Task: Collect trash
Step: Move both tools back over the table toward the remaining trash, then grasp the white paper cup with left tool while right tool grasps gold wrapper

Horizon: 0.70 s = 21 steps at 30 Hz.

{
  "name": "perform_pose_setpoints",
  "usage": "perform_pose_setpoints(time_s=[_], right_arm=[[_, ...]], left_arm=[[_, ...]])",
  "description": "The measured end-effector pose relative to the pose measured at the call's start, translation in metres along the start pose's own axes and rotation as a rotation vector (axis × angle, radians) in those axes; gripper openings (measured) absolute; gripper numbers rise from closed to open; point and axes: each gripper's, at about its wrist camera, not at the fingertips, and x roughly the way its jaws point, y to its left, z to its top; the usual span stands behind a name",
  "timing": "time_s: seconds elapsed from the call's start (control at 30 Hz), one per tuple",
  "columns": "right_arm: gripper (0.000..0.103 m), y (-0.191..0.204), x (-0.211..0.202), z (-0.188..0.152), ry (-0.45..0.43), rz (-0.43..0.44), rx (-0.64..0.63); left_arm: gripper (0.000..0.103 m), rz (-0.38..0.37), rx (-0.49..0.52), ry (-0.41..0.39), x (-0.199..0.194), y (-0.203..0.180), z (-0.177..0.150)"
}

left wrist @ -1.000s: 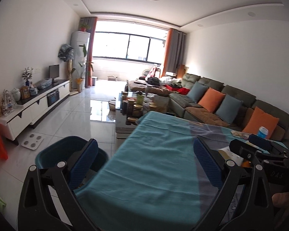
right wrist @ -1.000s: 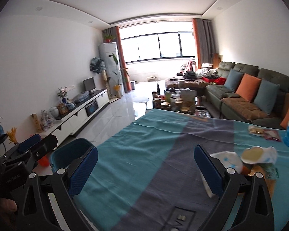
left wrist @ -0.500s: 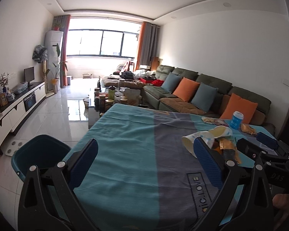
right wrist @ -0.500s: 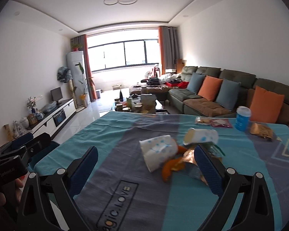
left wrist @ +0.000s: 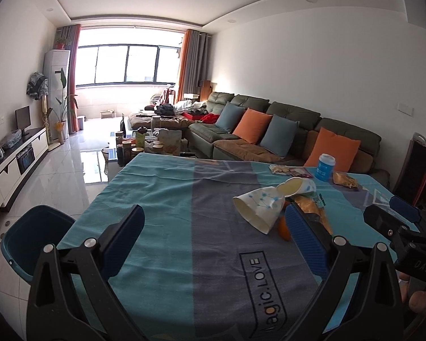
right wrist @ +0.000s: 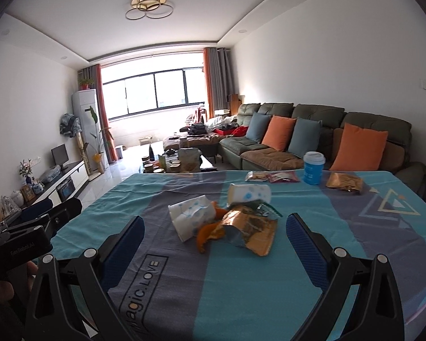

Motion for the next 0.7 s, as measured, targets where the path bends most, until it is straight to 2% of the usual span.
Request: perform_pose_setpoints(time_s=[0.33,0.7], right_arm=[[0.096,-0.015,-0.005,-0.002,-0.018,-0.042,0.017],[0.096,-0.02,0.016,-0.002,0.015,-0.049,0.023]], left_arm=[[0.098,-0.024,0.024,0.006,0.01,-0.012,0.003],[0.098,-0.039,0.031,0.042,0.034,-0.015,0.002]])
